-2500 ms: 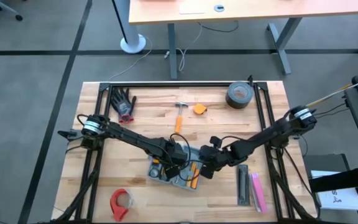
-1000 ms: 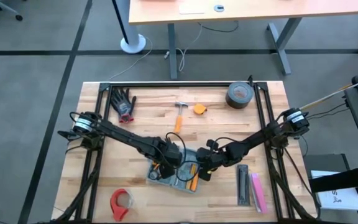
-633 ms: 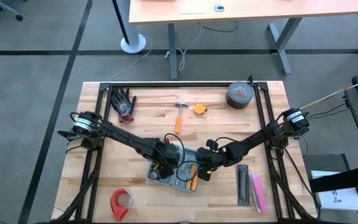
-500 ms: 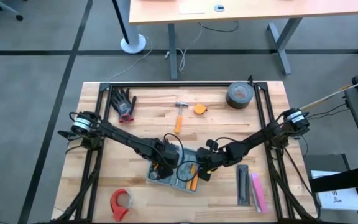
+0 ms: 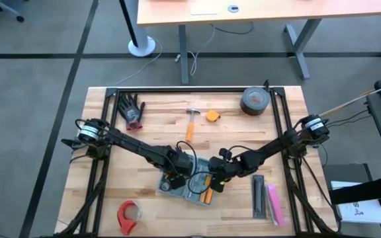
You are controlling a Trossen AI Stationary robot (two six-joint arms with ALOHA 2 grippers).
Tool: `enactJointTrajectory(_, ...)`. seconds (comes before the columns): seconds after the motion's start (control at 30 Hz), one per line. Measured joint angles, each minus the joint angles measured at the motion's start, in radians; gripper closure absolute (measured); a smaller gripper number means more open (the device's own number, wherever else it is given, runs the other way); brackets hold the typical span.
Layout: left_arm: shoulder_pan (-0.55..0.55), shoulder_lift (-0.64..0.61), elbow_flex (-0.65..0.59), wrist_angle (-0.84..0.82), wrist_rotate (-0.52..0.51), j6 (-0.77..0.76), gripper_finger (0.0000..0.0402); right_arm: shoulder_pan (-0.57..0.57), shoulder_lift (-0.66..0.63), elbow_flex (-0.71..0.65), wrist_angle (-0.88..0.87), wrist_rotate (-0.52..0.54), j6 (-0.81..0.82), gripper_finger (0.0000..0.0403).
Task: Prefit tool cases
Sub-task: Remove the pliers from the gray tool box
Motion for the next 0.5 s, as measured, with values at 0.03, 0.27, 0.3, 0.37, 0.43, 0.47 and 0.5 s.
enactJointTrajectory(0.03,0.003,0.000,0.006,-0.018,0.000,0.000,0.0357,0.000,0.000,0.000,0.000,0.000,0.000,0.0336)
enactJointTrajectory(0.27,0.033,-0.012,0.044,-0.129,-0.009,0.000,0.0340,0.000,-0.022,0.000,-0.001,-0.007,0.003,0.0352)
enactJointTrajectory(0.3,0.038,-0.013,0.047,-0.139,-0.016,0.003,0.0340,0.000,-0.030,0.000,-0.001,-0.007,0.003,0.0353)
enactJointTrajectory(0.37,0.050,-0.015,0.051,-0.149,-0.035,0.015,0.0345,0.002,-0.051,0.000,-0.005,-0.008,0.002,0.0354)
enactJointTrajectory(0.43,0.065,-0.019,0.052,-0.149,-0.042,0.031,0.0350,0.006,-0.080,0.001,-0.014,-0.007,0.000,0.0353)
enactJointTrajectory(0.47,0.073,-0.021,0.052,-0.151,-0.044,0.037,0.0351,0.009,-0.094,0.002,-0.016,-0.005,-0.001,0.0351)
enactJointTrajectory(0.5,0.081,-0.023,0.052,-0.151,-0.044,0.043,0.0350,0.012,-0.107,0.002,-0.023,-0.005,-0.003,0.0349)
